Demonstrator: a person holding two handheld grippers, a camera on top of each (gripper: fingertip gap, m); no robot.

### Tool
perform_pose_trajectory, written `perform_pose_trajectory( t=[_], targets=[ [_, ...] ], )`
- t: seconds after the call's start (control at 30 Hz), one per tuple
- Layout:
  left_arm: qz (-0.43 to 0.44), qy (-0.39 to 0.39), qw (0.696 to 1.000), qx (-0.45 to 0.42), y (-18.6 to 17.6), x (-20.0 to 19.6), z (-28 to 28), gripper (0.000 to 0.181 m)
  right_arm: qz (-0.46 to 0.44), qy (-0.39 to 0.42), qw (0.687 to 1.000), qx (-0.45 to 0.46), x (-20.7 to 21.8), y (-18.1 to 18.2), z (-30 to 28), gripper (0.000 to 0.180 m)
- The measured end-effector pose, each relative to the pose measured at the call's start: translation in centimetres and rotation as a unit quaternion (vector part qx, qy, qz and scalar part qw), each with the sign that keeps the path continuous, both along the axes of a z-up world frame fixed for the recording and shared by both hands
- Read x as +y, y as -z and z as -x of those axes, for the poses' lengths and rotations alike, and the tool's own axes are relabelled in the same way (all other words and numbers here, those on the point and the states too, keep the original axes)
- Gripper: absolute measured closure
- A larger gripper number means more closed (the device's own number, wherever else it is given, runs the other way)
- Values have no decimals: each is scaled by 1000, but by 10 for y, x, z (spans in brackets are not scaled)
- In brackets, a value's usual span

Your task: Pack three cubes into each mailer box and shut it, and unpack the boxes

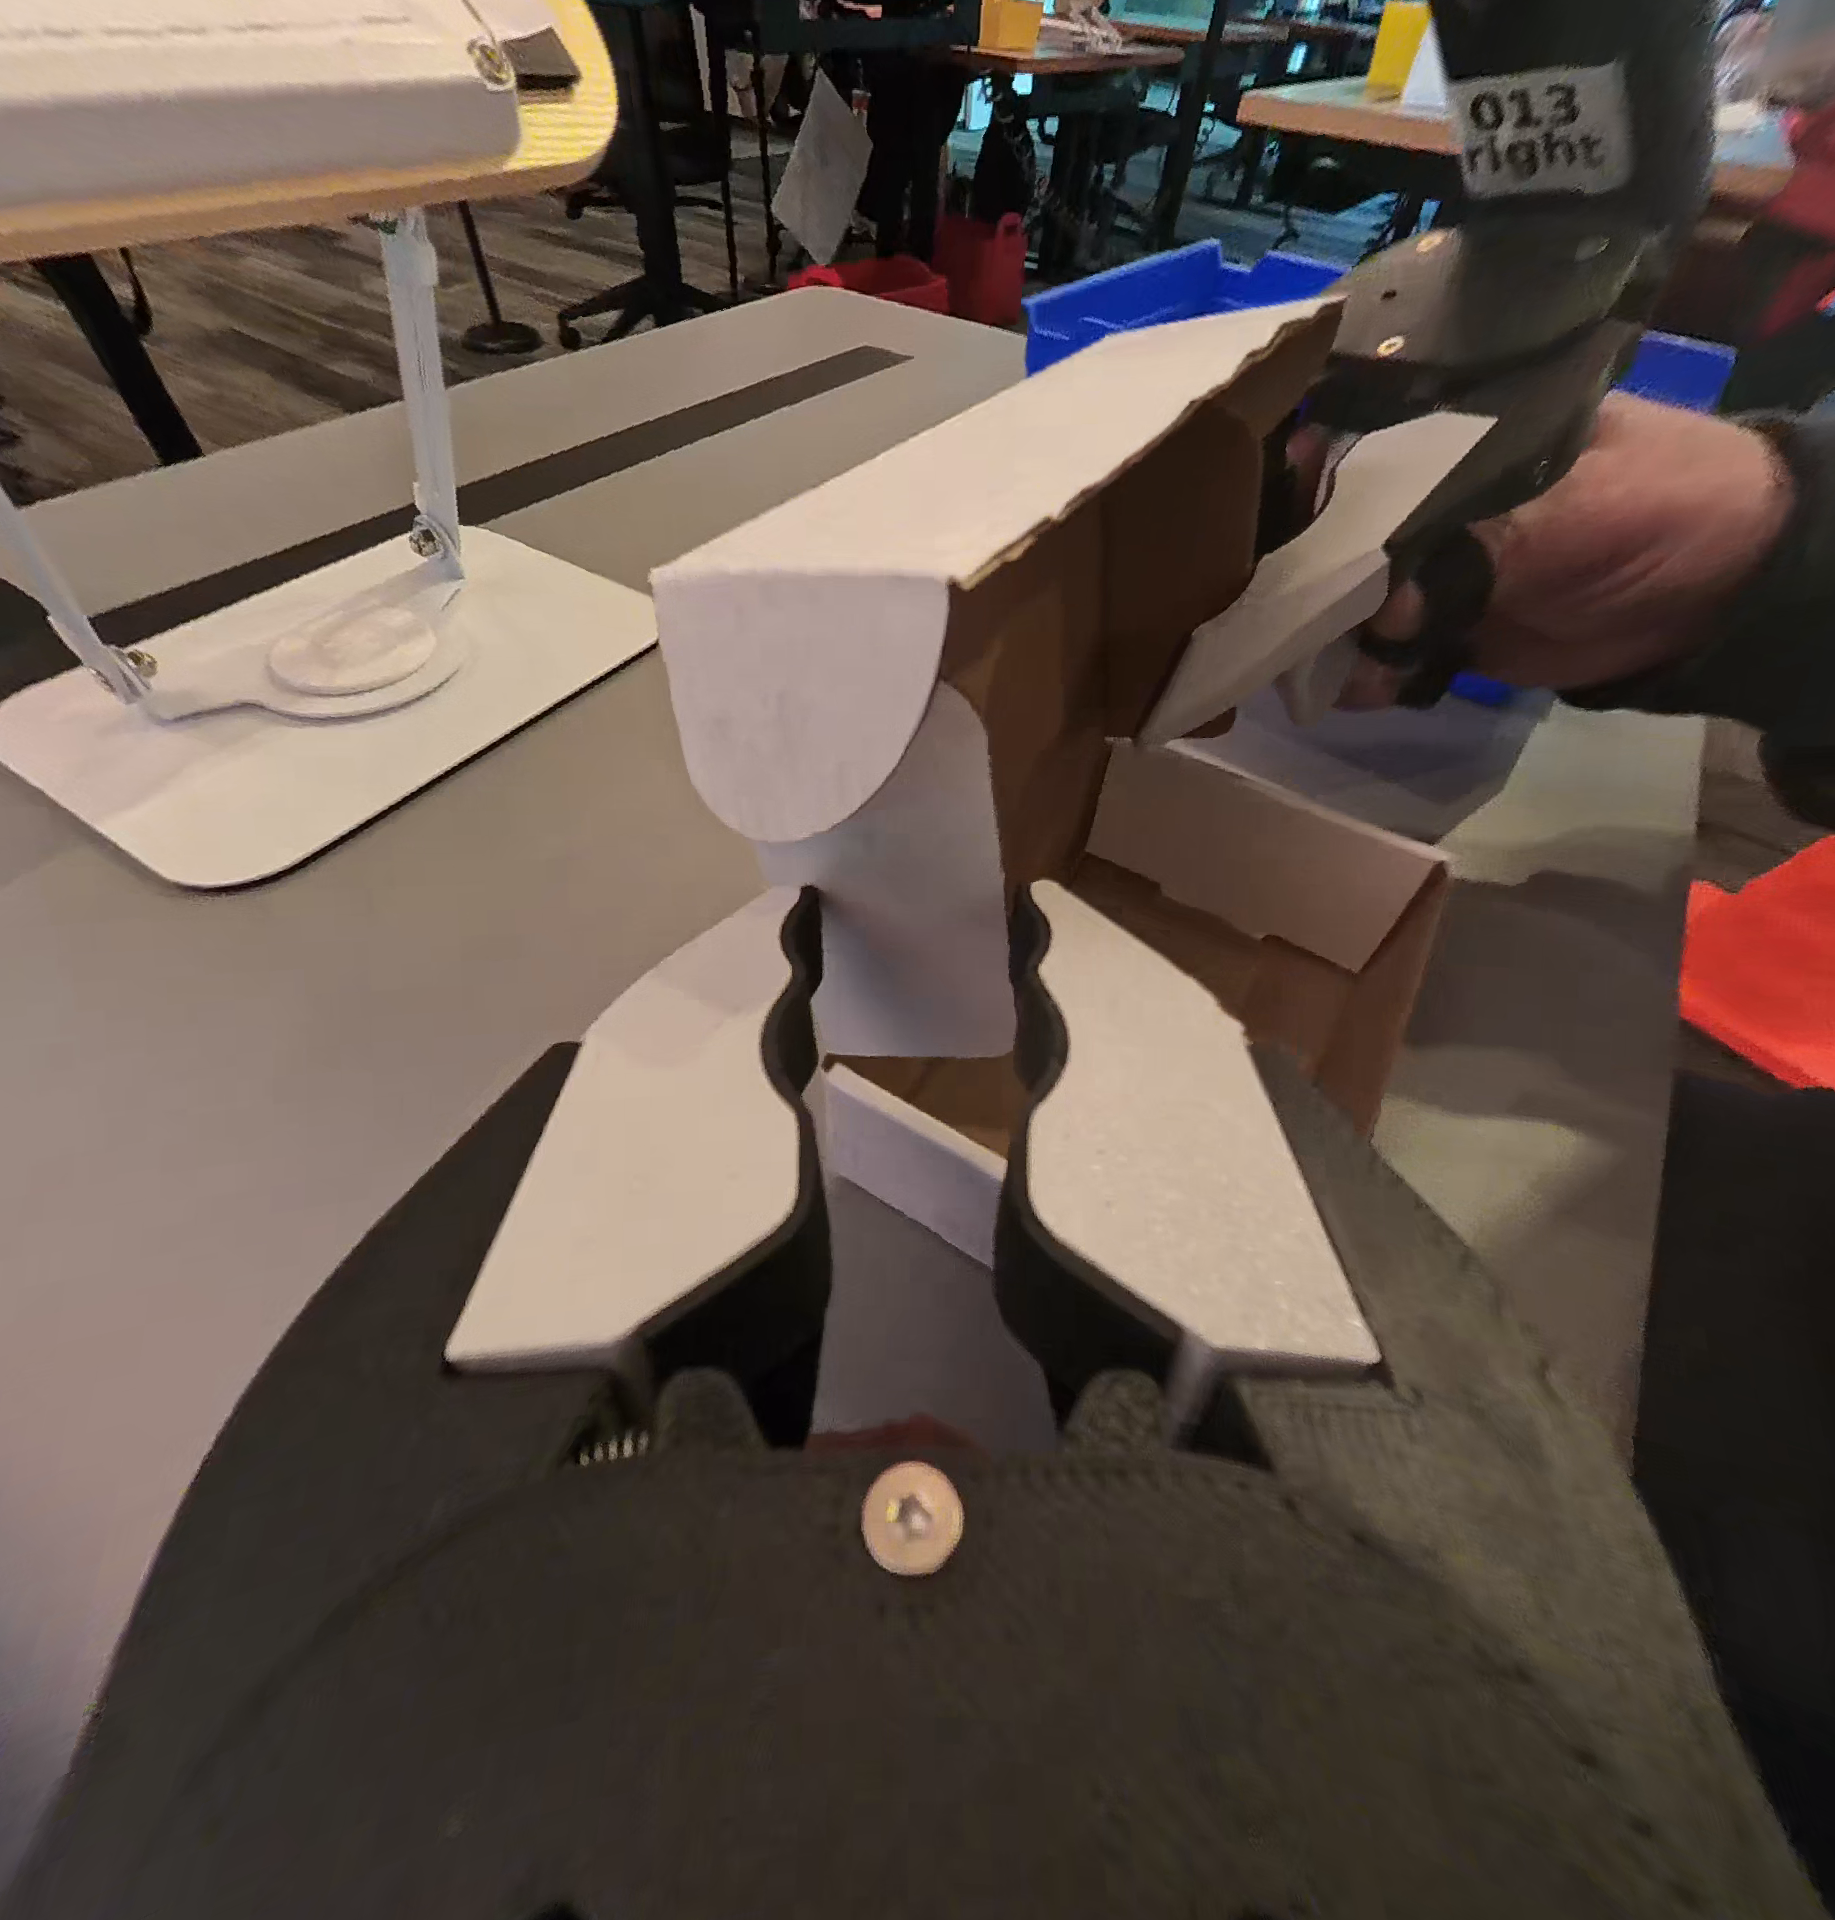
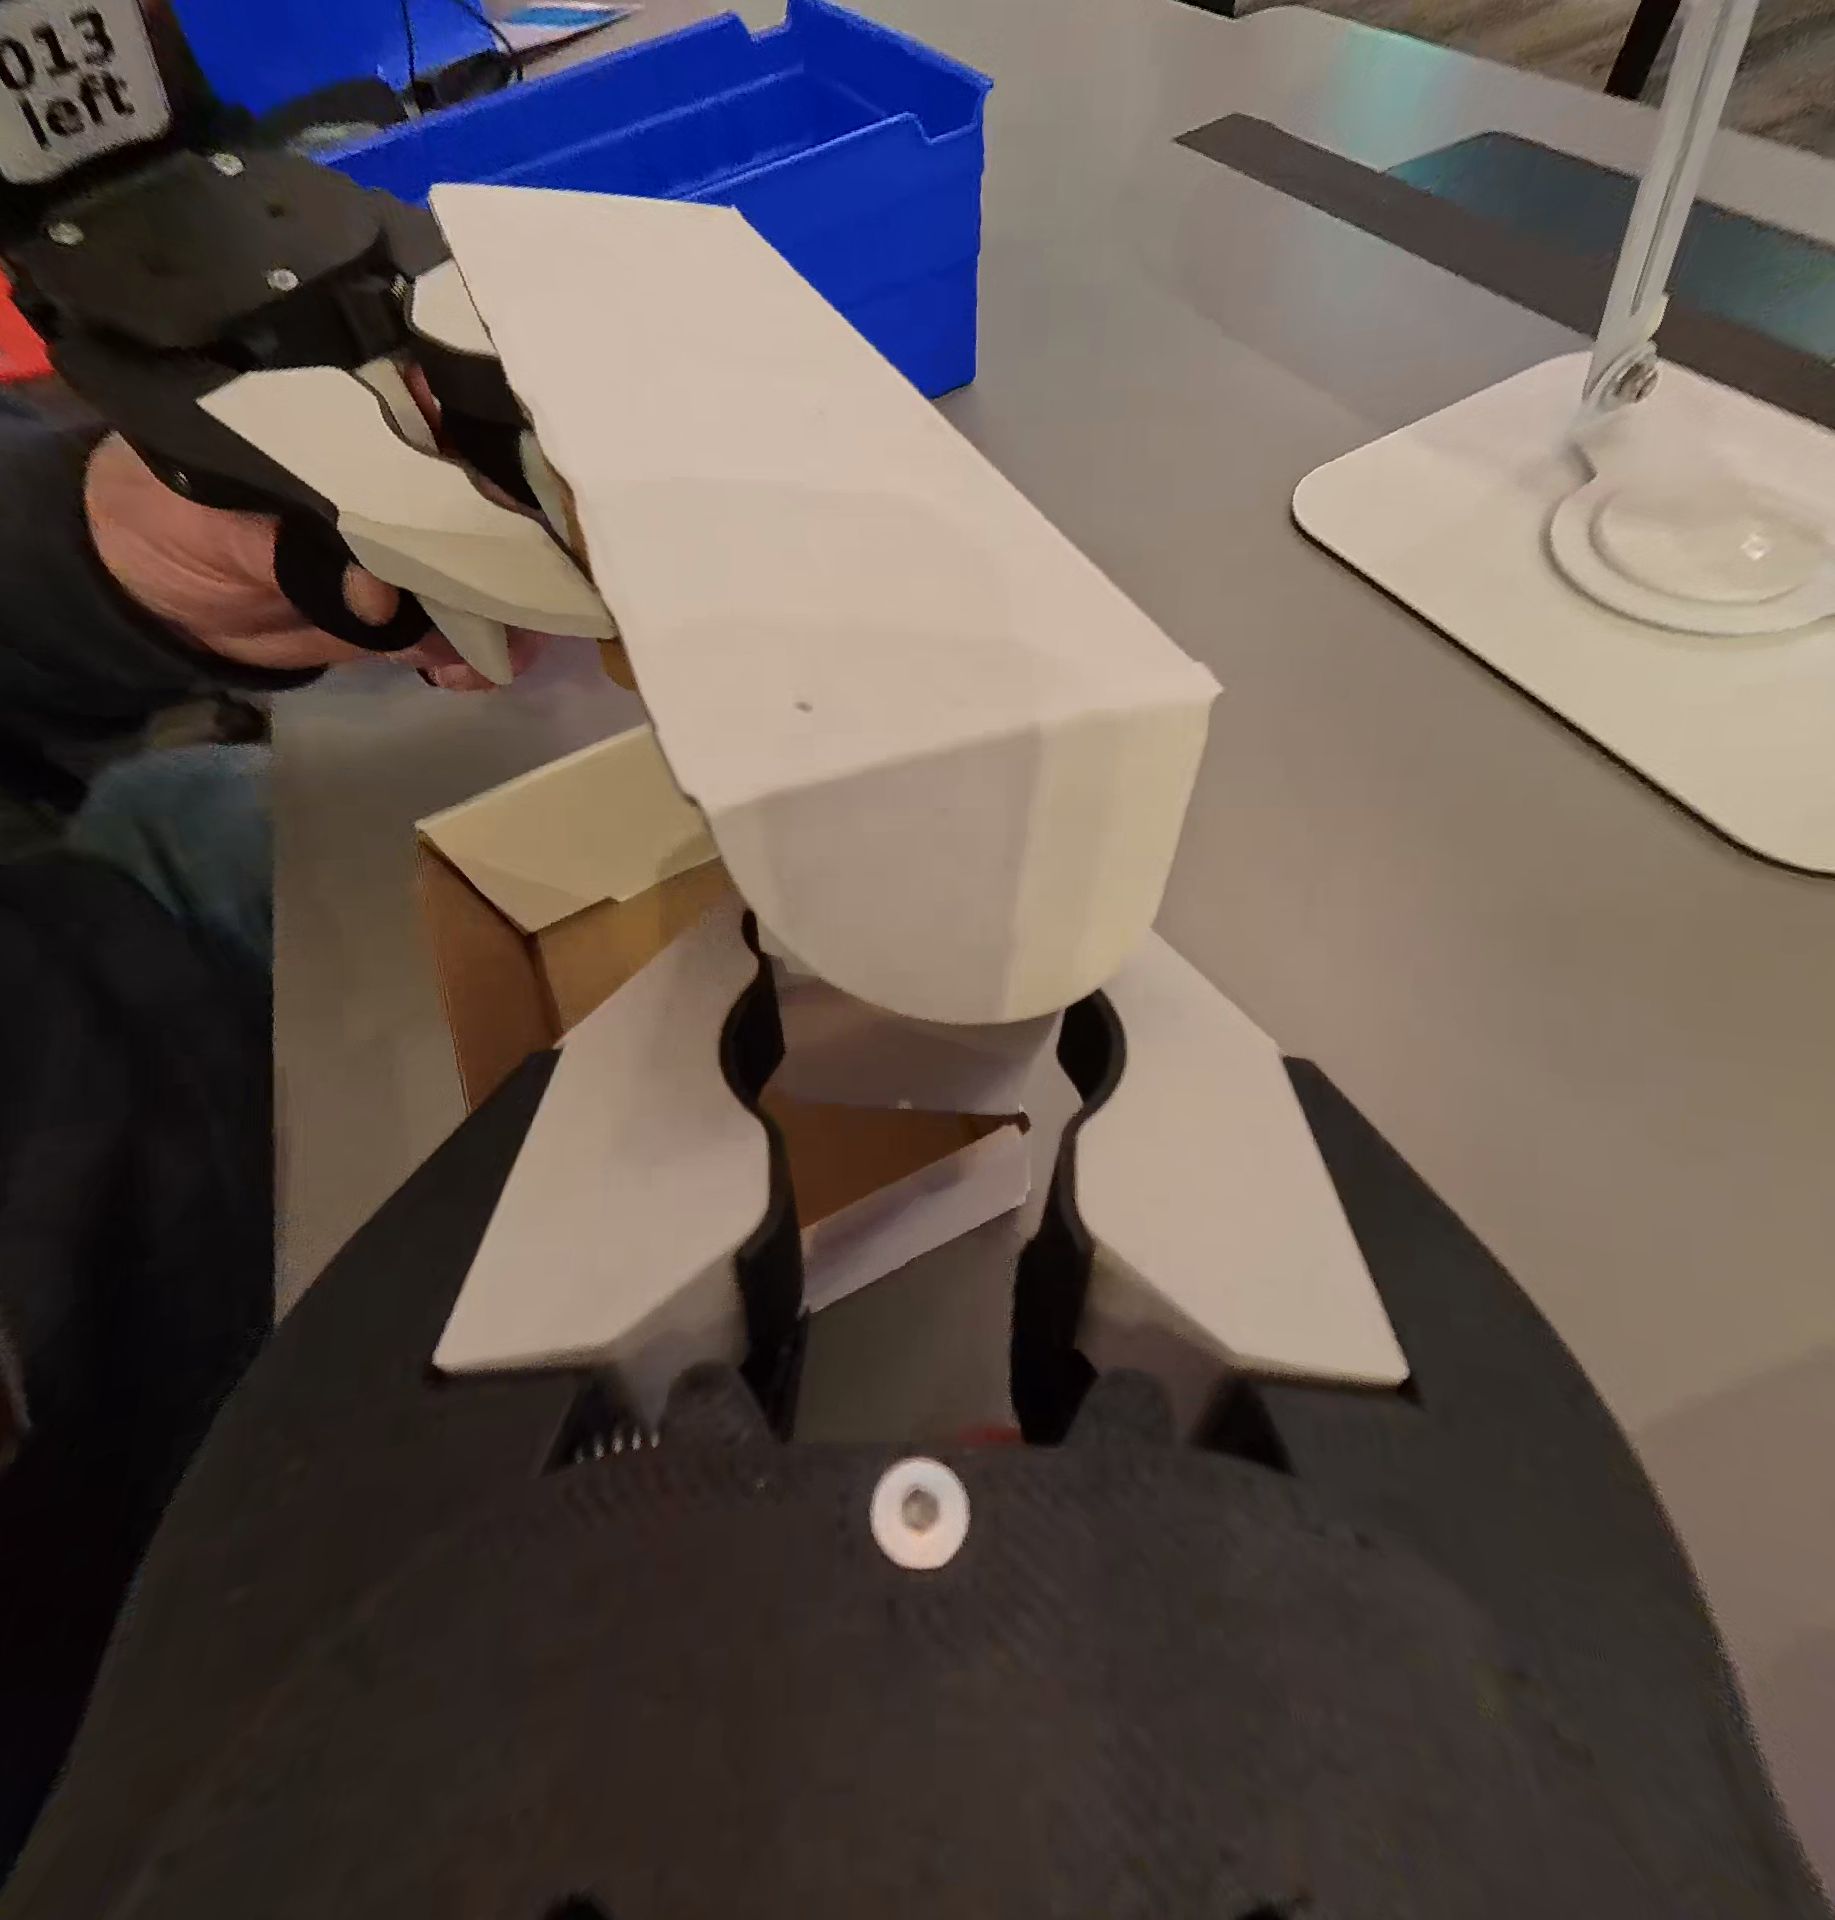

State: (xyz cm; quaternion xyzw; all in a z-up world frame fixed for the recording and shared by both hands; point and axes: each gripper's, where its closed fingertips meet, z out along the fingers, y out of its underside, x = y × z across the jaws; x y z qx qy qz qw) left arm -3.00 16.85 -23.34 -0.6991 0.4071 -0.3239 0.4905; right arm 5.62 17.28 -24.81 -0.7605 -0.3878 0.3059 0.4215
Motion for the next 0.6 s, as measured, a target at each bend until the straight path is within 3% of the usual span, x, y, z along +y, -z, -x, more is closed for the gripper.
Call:
perform_pose_trajectory(
  t=[0.27, 0.4, 0.6],
  targets=[
    [-50, -33, 995, 74, 14, -22, 3, 152, -77, -25, 993, -90, -18, 9, -3, 129],
    [-25, -24, 994, 107, 31, -33, 4, 158, -104, -40, 984, -140, -26, 14, -4, 128],
    [38, 18, 989, 143, 46, -51, 5, 145, -107, -97, 960, -238, -49, 37, -6, 118]
  ],
)
